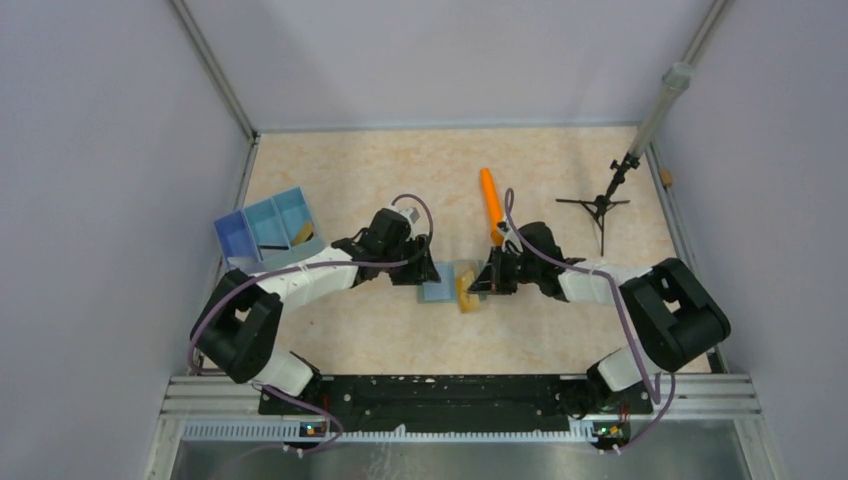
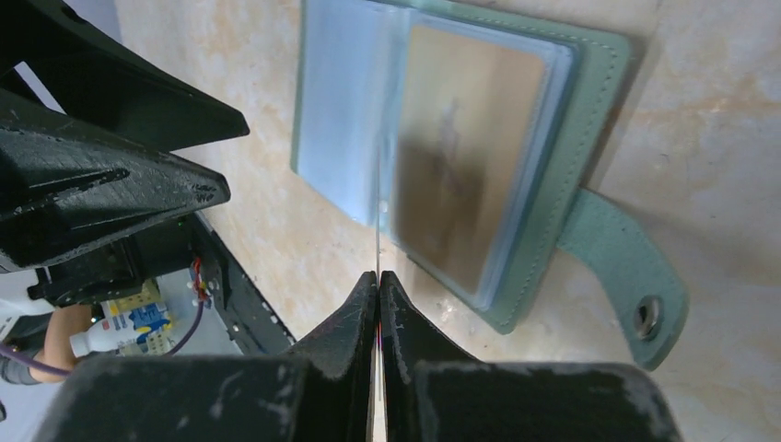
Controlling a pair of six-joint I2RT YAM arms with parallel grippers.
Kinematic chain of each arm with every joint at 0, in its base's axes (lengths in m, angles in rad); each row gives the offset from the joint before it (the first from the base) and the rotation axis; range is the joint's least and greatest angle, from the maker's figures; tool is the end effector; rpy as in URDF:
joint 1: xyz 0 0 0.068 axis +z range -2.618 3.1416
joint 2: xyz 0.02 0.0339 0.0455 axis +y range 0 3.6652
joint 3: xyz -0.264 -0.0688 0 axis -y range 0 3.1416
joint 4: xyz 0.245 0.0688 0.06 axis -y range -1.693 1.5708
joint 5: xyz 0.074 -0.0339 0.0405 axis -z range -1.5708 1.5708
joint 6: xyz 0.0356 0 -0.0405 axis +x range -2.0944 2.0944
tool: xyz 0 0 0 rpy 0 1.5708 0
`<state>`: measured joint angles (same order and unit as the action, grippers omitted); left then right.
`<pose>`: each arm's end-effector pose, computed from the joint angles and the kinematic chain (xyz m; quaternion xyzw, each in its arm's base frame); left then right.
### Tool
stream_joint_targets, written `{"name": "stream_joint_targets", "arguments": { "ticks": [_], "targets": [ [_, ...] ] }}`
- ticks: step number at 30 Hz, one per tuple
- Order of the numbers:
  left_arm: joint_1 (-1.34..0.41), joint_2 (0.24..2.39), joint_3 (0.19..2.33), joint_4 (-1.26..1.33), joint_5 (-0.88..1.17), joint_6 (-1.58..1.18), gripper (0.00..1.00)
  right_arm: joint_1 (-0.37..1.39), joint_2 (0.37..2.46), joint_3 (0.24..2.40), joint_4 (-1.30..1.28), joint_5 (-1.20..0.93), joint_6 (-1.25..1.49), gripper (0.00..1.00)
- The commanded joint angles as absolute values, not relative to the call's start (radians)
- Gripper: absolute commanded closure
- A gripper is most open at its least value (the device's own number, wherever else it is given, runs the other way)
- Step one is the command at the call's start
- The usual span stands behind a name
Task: Put the credit cards into the card holder
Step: Insert the credit card into the card holder.
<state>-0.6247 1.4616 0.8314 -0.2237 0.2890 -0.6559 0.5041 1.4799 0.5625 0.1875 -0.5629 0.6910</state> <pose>0.2338 -0.1811 0.1985 0.0361 0.9274 -0.3155 0.1978 0.2274 0.1471 0.1489 -0.0310 0.8837 0.4302 0.1815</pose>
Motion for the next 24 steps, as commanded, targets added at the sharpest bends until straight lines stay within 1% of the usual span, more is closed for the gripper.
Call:
{"name": "stream_joint_targets", "arguments": {
  "ticks": [1, 6, 19, 24],
  "targets": [
    [-0.626, 1.502, 0.829, -0.157, 0.178, -0.716, 0.47, 0.493, 1.538, 0.584, 0.283, -0.581, 0.71, 1.0],
    [-0.626, 1.517, 0.83, -0.186, 0.114, -0.711, 0.48, 0.491, 1.582, 0.596, 0.312, -0.6, 0.712, 1.0],
    [-0.627, 1.599, 0.853, -0.235, 0.059, -0.687, 0.49, 0.485, 1.638, 0.617, 0.36, -0.649, 0.721, 1.0],
    [-0.626, 1.618, 0.855, -0.234, 0.056, -0.684, 0.54, 0.482, 1.658, 0.634, 0.359, -0.65, 0.718, 1.0]
  ]
}}
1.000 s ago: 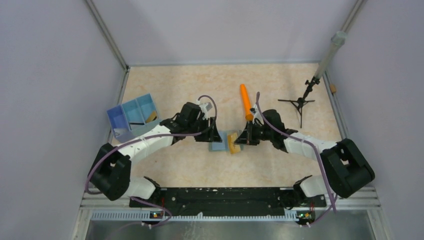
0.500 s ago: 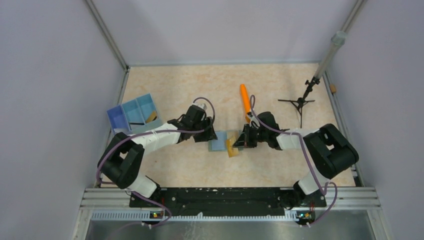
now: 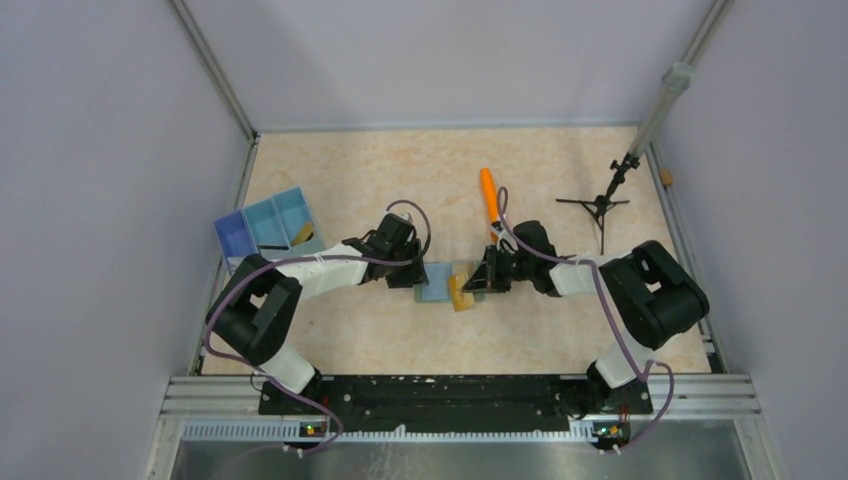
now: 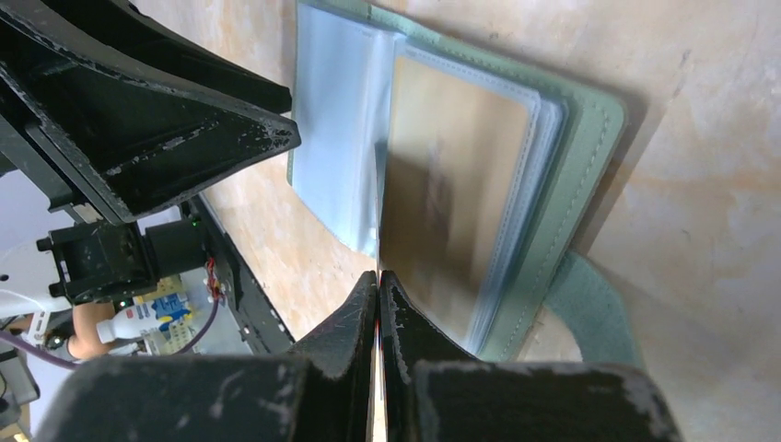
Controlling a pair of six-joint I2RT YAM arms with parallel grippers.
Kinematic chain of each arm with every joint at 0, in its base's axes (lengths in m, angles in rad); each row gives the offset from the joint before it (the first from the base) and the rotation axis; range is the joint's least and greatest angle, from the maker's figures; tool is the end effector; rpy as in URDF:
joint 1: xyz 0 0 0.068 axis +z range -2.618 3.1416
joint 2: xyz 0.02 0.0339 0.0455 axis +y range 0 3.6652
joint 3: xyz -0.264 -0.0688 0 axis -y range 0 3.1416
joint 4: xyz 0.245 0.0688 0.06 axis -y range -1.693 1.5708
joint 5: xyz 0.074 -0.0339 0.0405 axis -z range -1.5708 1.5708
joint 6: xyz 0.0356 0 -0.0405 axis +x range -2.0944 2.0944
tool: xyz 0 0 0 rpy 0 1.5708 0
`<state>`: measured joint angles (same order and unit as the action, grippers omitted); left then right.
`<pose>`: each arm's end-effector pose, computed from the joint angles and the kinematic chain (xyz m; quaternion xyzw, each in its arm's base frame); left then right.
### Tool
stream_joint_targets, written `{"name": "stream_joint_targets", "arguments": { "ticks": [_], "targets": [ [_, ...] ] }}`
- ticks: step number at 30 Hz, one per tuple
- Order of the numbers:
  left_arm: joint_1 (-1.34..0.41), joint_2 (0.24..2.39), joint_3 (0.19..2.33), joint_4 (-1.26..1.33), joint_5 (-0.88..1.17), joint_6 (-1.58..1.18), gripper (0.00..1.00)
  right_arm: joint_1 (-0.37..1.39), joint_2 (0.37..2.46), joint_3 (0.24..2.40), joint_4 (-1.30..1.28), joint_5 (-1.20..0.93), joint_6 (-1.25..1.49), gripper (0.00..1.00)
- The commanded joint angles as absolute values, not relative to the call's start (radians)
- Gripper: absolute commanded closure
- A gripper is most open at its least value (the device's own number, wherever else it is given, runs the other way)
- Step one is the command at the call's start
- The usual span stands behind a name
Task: Put the credit cards into the card holder
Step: Insert the credit card into the card holder.
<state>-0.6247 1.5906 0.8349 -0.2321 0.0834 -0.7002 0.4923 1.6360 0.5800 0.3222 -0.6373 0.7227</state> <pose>0.2456 -0.1808 0.1617 -0.0241 0.9568 -0.2081 0.2018 0.2423 0.1540 0.1245 -0.0267 0.8766 0.4553 0.1535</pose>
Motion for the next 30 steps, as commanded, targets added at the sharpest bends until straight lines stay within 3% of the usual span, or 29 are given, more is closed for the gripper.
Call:
{"name": "stream_joint_targets", "arguments": {
  "ticks": [1, 30],
  "targets": [
    [-0.627, 1.62, 0.855, -0.233, 0.055, -0.685, 0.54, 0.48, 1.662, 0.637, 0.361, -0.652, 0.718, 1.0],
    [-0.627, 1.636, 0.843, -0.224, 0.082, -0.683, 0.67, 0.482, 1.779, 0.688, 0.443, -0.612, 0.769, 1.0]
  ]
}}
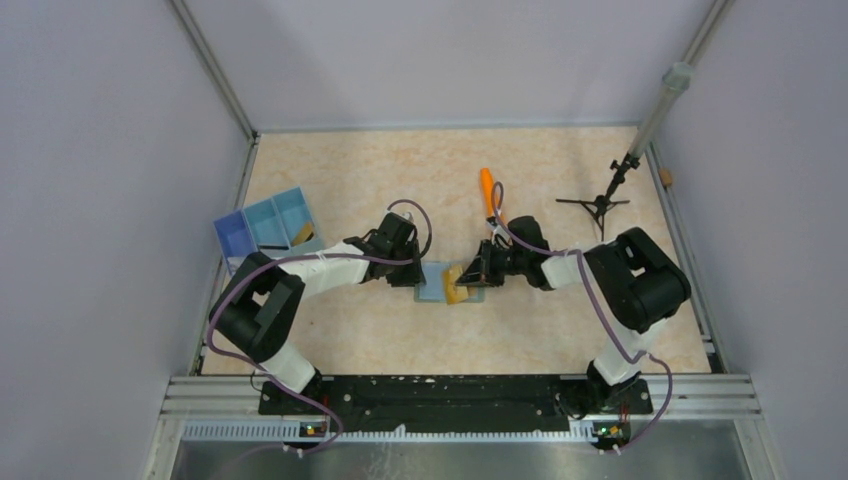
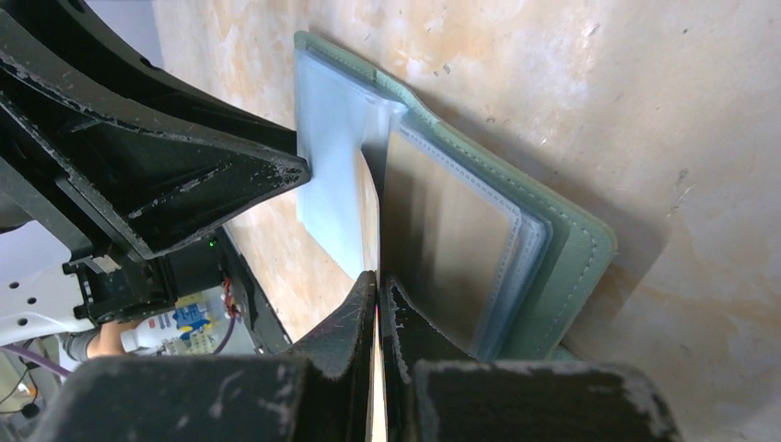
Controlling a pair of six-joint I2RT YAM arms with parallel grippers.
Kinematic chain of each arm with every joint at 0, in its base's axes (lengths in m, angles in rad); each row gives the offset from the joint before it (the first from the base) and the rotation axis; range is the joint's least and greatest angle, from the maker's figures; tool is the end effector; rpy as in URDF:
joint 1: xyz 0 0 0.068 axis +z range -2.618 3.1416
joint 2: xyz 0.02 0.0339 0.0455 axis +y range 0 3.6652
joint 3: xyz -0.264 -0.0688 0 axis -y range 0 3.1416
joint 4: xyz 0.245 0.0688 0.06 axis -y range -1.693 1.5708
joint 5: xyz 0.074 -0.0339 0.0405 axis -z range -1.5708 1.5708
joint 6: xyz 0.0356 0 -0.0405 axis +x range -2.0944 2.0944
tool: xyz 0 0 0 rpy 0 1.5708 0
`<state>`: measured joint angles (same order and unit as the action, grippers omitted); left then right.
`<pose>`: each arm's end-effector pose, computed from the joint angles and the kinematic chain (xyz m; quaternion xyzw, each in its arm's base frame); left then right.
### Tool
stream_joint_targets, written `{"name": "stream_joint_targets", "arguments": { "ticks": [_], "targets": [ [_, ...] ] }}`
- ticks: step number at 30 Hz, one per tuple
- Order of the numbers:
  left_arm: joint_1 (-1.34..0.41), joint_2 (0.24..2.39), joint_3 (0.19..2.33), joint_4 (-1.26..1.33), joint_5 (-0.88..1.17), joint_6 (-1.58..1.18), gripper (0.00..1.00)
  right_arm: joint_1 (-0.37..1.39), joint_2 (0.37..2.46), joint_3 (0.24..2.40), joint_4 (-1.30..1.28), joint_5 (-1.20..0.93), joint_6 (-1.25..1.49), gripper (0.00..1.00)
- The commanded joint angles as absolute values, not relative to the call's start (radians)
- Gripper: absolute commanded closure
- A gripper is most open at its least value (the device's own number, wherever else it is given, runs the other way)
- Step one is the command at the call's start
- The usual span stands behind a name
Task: Put the credit cards into the card holder
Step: Insert the credit card into the card holder.
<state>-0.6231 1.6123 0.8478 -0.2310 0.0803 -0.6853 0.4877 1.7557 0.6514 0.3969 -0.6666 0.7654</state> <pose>0.2492 -0.1826 0.1591 -0.0184 0.9580 -0.2030 0.2015 0.2634 0.1646 0.1149 -0.0168 0.8690 0.4725 0.1461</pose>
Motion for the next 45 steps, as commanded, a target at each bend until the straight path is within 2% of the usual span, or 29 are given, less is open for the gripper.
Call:
{"name": "stream_joint_targets", "arguments": {
  "ticks": [1, 23, 28, 34, 37, 45],
  "targets": [
    [-0.626, 1.635, 0.841, -0.223, 0.084, -0.683, 0.67, 0.482, 1.782, 0.689, 0.448, -0.607, 0.774, 1.0],
    [-0.626, 1.616, 0.804, -0.184, 0.107, -0.705, 0.7, 0.579, 1.798, 0.653, 0.471, -0.453, 0.851, 0.99],
    [-0.626, 1.605, 0.8, -0.183, 0.101, -0.708, 0.7, 0.581, 1.742, 0.652, 0.387, -0.388, 0.811, 0.74],
    [-0.627, 1.589, 0.792, -0.177, 0.101, -0.713, 0.7, 0.583, 1.631, 0.726, 0.183, -0.311, 0.696, 0.53],
    [-0.627, 1.575, 0.79, -0.177, 0.101, -0.712, 0.7, 0.586, 1.59, 0.78, 0.072, -0.269, 0.631, 0.45],
    [-0.626, 1.521, 0.767, -0.099, 0.147, -0.757, 0.67, 0.597, 1.538, 0.838, -0.116, -0.14, 0.497, 0.35]
  ]
}}
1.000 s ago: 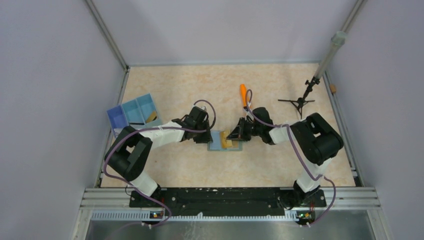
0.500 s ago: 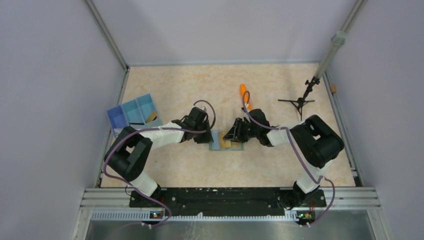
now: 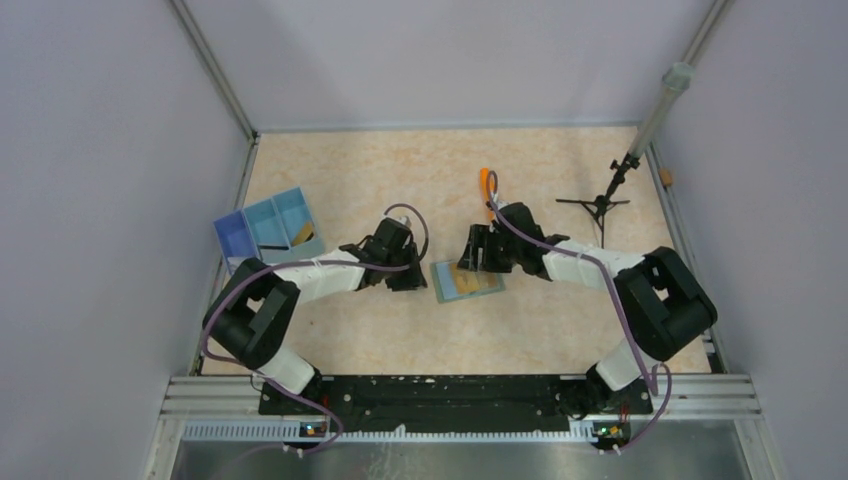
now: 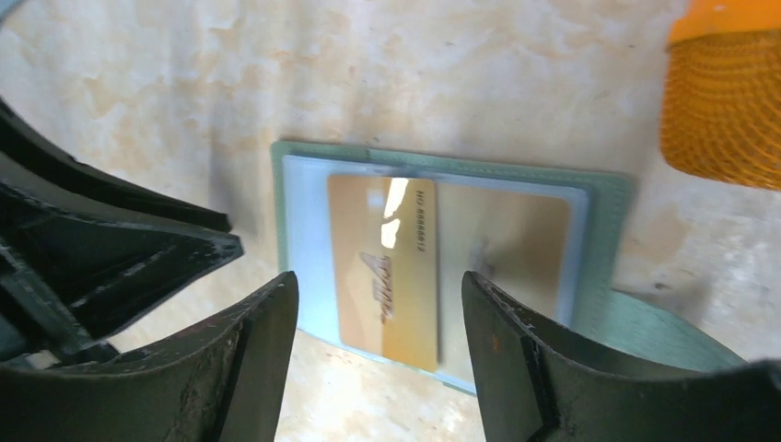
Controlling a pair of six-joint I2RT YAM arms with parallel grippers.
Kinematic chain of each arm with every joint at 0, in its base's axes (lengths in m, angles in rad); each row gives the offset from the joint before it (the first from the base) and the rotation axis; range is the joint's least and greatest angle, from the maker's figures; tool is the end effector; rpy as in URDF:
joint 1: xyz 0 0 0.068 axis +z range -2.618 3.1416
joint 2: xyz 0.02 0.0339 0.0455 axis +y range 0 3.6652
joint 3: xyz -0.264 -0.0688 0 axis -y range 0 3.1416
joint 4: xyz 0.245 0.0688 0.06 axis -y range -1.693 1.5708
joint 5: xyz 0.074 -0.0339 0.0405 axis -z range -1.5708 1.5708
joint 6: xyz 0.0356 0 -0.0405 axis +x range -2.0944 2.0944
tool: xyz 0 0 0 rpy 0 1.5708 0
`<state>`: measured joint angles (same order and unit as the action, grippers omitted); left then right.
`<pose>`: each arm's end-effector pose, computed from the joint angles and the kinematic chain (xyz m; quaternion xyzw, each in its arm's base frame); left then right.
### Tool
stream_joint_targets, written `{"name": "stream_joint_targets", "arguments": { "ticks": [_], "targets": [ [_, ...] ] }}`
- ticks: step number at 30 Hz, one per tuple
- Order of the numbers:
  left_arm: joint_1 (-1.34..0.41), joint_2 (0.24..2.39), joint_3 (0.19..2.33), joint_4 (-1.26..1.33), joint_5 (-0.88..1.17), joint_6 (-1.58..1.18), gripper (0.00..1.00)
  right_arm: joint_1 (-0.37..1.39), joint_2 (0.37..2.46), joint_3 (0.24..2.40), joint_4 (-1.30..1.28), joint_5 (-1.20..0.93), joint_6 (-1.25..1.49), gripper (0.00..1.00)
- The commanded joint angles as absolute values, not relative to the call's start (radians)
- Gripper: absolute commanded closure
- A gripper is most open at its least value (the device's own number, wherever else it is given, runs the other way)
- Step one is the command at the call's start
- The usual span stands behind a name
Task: Put the credit cards into the card holder
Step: Insert the credit card into the card holder.
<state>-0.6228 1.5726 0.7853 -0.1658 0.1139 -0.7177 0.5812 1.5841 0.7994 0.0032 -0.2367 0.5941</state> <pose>0.2407 -0.1778 0.1571 -0.0278 0.9509 -0.2310 0.2041 0.2598 0.1807 0.1703 -0.0395 0.9169 0.3024 0.2573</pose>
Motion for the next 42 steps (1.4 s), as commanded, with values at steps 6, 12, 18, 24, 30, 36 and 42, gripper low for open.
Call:
{"name": "stream_joint_targets", "arguments": {
  "ticks": [6, 12, 18, 24, 30, 36, 42],
  "targets": [
    [-0.627, 1.549, 0.728, 0.037, 0.228, -0.834, 0.63, 0.597, 1.545, 0.813, -0.11, -0.172, 0.473, 0.38],
    [-0.631, 1.629, 0.714, 0.128, 0.286, -0.881, 0.65, 0.612, 1.595, 0.816, -0.072, -0.26, 0.488, 0.48],
    [-0.633, 1.64, 0.712, 0.137, 0.281, -0.884, 0.66, 0.645, 1.636, 0.83, -0.043, -0.311, 0.511, 0.55],
    [-0.633, 1.647, 0.707, 0.159, 0.292, -0.894, 0.66, 0.67, 1.637, 0.845, -0.007, -0.337, 0.538, 0.58],
    [-0.632, 1.637, 0.705, 0.168, 0.292, -0.896, 0.66, 0.684, 1.637, 0.846, 0.057, -0.35, 0.551, 0.59],
    [-0.63, 1.56, 0.735, 0.035, 0.21, -0.839, 0.58, 0.684, 1.562, 0.821, 0.043, -0.302, 0.543, 0.57],
    [-0.609, 1.452, 0.8, -0.171, 0.108, -0.752, 0.4, 0.683, 1.407, 0.801, -0.042, -0.197, 0.493, 0.41]
  ]
}}
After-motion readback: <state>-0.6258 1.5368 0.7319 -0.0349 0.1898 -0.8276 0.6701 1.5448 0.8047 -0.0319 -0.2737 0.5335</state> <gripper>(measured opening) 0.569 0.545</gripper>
